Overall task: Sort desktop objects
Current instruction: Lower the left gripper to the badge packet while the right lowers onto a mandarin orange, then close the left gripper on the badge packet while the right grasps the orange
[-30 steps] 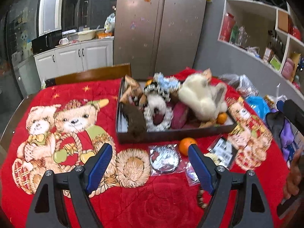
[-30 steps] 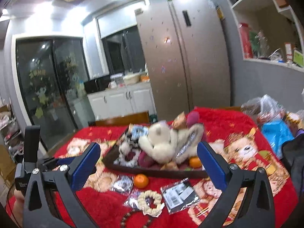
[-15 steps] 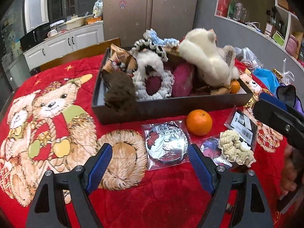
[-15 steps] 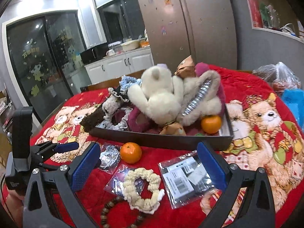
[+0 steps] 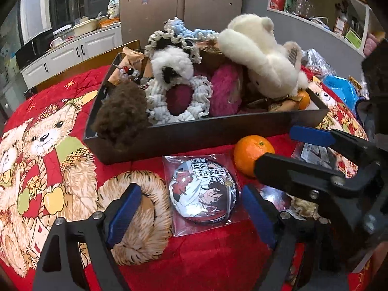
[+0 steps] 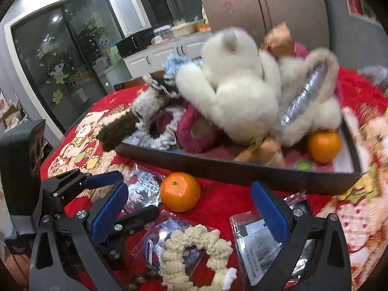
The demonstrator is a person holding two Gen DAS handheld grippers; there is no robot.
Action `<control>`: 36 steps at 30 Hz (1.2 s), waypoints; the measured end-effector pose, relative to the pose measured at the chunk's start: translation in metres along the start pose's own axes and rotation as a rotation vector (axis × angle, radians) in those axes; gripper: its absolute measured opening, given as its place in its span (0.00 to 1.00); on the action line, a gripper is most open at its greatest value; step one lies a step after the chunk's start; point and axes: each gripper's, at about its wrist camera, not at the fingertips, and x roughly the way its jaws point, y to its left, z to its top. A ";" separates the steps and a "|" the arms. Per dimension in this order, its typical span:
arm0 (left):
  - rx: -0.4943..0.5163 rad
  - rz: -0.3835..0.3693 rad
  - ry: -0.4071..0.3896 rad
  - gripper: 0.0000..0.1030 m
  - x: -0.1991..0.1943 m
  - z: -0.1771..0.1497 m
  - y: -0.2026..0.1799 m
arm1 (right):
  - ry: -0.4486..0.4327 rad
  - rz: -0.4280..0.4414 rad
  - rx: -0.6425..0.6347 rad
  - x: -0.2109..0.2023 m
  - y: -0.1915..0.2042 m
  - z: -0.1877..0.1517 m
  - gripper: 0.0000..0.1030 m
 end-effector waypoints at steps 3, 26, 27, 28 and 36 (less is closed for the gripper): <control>0.020 0.010 0.010 0.90 0.003 0.000 -0.003 | 0.028 0.014 0.027 0.010 -0.003 0.002 0.99; -0.001 0.025 -0.026 0.61 -0.005 -0.001 0.002 | 0.060 -0.171 -0.031 0.038 0.024 -0.005 0.37; -0.004 0.025 -0.027 0.60 -0.006 -0.002 0.003 | 0.058 -0.167 -0.027 0.037 0.024 -0.005 0.37; -0.009 0.029 -0.029 0.60 -0.007 -0.002 0.005 | 0.060 -0.161 -0.020 0.037 0.024 -0.004 0.37; 0.001 0.051 -0.059 0.60 -0.020 -0.008 0.004 | 0.064 -0.141 -0.031 0.030 0.026 -0.005 0.37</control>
